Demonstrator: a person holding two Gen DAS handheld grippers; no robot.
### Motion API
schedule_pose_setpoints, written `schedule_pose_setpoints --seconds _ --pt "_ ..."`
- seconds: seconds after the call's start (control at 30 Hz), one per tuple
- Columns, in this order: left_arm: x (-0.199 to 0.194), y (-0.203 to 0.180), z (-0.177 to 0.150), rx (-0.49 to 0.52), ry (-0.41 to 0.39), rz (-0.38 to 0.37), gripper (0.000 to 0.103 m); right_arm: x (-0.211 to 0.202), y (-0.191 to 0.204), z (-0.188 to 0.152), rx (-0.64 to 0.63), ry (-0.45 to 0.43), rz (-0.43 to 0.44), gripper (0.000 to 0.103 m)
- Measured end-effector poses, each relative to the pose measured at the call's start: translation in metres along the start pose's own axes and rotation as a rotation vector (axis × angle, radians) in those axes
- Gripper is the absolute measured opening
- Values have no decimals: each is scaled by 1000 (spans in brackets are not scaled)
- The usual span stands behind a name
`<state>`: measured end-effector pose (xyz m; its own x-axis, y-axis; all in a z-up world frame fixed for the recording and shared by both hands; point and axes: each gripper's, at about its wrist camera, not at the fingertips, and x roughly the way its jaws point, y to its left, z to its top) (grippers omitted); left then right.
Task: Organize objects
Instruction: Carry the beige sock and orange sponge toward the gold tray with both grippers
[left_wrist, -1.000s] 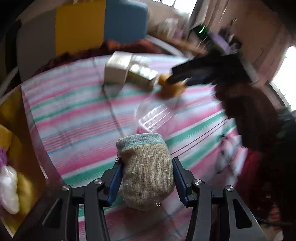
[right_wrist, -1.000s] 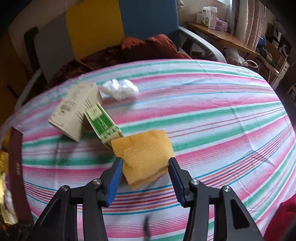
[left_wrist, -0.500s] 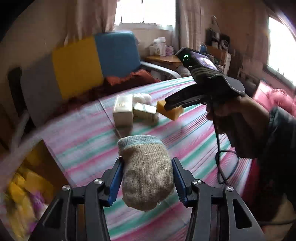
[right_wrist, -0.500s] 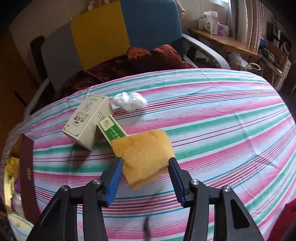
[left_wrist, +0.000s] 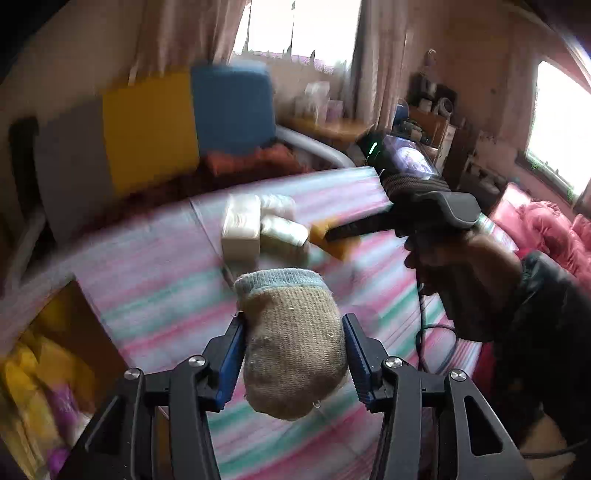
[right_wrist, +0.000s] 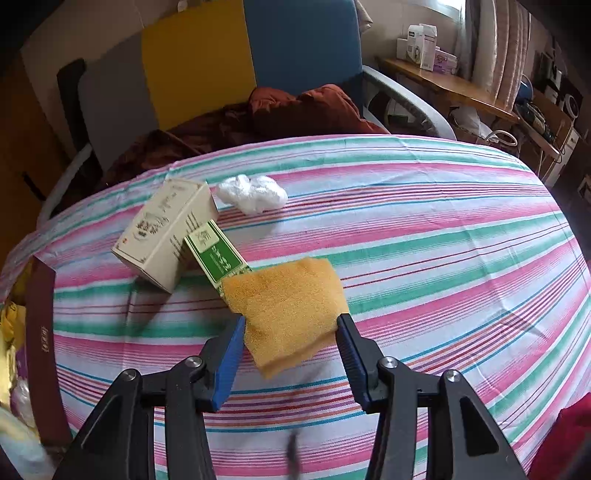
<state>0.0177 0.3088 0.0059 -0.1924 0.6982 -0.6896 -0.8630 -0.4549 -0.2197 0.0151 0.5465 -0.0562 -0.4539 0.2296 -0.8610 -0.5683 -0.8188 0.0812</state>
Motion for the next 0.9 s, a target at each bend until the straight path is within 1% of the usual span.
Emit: schedule_pose_setpoints --seconds 0.03,0.07,0.1,0.13,0.17,0.2,0.23,0.27,0.3,0.33,0.4,0.43,0.47,0.5,0.57,0.63,0.67,0.73,0.8,0.9 --pt "-5 9 1 -111 -20 -143 51 -1 -1 0 1 -3 2 50" --pt "-10 7 2 -95 -49 -144 52 0 0 0 0 0 0 50" --pt "-11 -6 4 24 -73 -32 51 2 0 0 -3 7 -6 50" --pt "-10 -7 5 53 -63 -1 51 2 0 0 -6 10 -7 50" --pt "-10 2 9 -20 -53 -93 51 1 0 0 -8 7 -5 50" --pt "-17 11 13 -110 -74 -194 51 0 0 0 -8 0 0 50" --pt "-23 10 17 -100 -108 -171 52 0 0 0 -8 0 1 50" --pt "-27 3 21 -42 -127 -105 52 1 0 0 -8 2 0 50" --pt "-27 -2 22 21 -129 -25 52 0 0 0 -8 3 0 50" --pt "-24 2 23 19 -118 4 52 0 0 0 -7 1 3 50" --pt "-25 17 22 -60 -90 -7 52 -3 0 1 -3 -11 16 50" --pt "-27 27 17 -97 -88 6 52 -4 0 1 -4 -16 22 50" --pt "-28 36 13 -115 -83 43 52 -5 2 1 -8 -18 30 50" --pt "-33 42 8 -128 -77 64 52 -5 4 0 -16 -22 38 50" --pt "-40 64 -6 -184 -65 100 53 -8 9 0 -39 -35 49 50" --pt "-48 87 -17 -231 -62 165 53 -12 15 -1 -61 -53 58 50" --pt "-56 98 -26 -255 -65 201 53 -14 18 -2 -70 -61 62 50" --pt "-75 116 -45 -299 -81 249 53 -19 23 -4 -90 -79 67 50" --pt "-101 136 -59 -341 -115 303 52 -24 31 -7 -111 -97 63 50" --pt "-131 159 -77 -398 -157 360 52 -33 44 -12 -147 -116 76 50"
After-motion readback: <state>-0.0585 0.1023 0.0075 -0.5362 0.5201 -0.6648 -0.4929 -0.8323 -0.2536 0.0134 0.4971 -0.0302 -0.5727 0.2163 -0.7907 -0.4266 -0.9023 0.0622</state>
